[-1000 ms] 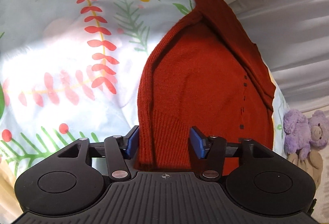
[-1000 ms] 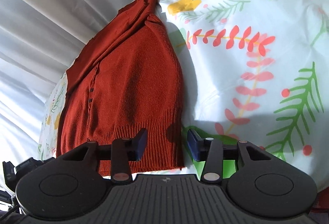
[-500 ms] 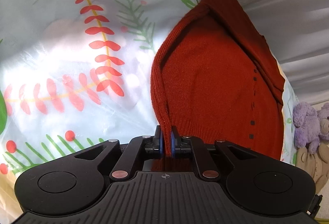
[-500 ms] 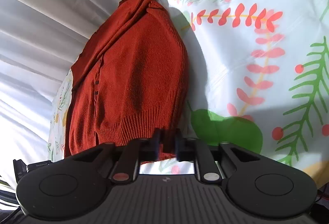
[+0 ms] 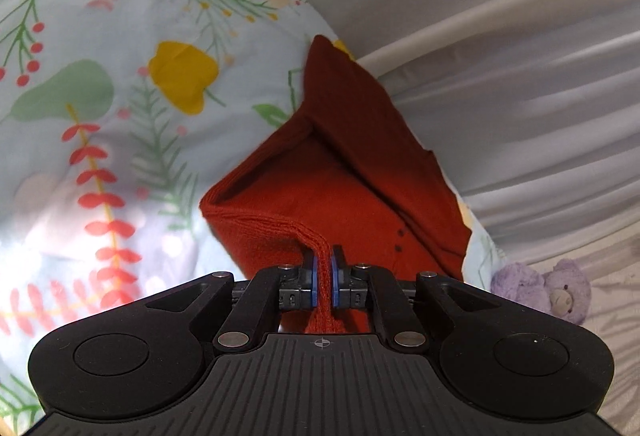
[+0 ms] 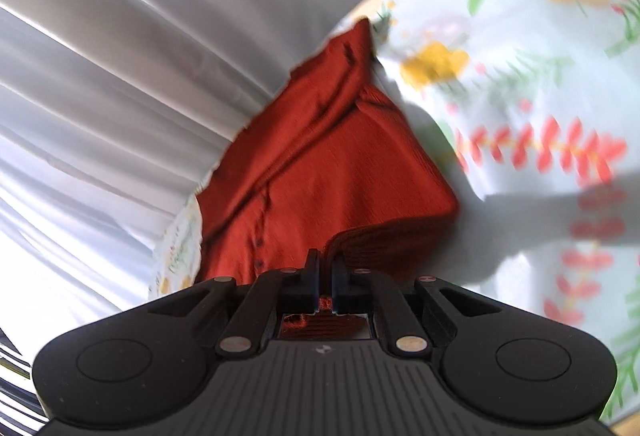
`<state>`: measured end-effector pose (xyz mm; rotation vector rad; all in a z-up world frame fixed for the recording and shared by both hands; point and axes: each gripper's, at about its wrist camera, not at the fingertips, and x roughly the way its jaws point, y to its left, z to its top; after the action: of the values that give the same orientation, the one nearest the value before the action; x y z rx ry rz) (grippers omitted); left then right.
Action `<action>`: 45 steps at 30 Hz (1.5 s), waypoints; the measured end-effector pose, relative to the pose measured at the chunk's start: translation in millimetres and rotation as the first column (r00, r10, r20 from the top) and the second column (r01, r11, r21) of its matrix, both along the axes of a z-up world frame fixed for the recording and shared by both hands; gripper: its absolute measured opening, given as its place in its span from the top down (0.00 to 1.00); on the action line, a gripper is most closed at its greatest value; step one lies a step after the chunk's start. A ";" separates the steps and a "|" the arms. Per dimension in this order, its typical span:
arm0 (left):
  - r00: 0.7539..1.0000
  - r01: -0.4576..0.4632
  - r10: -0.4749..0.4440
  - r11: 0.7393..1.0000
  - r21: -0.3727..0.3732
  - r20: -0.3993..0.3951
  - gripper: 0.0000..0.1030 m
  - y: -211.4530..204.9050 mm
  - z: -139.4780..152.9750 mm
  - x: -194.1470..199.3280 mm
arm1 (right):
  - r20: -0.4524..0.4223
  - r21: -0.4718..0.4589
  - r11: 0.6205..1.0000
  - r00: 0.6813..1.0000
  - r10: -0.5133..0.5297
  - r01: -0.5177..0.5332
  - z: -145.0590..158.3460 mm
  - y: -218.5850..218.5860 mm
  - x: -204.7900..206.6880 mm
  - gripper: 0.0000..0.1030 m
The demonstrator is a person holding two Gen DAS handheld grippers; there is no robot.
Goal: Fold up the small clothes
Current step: 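Fold the side edge inward with the left gripper while the right gripper pinches the hem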
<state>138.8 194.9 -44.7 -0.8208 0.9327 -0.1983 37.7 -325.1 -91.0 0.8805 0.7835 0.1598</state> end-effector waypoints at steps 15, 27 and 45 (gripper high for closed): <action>0.999 -0.038 0.036 0.995 0.096 0.021 0.92 -11.5 -3.6 116.1 | 0.080 -0.239 0.969 0.996 -0.040 0.058 28.0 1.8 121.9 0.96; 0.994 -0.057 0.040 0.983 0.176 0.104 0.51 -3.7 -12.4 127.5 | 0.090 -0.440 0.894 0.995 -0.052 0.087 14.4 5.5 144.0 0.70; 0.964 0.152 -0.247 0.812 0.563 0.096 0.57 -71.0 -37.3 146.3 | -0.032 -0.668 0.727 0.983 0.182 -0.156 -10.1 41.2 182.5 0.62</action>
<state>285.1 123.8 -82.0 -0.1607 0.8561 -0.1637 220.2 -283.9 -101.1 0.1113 0.8077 0.0422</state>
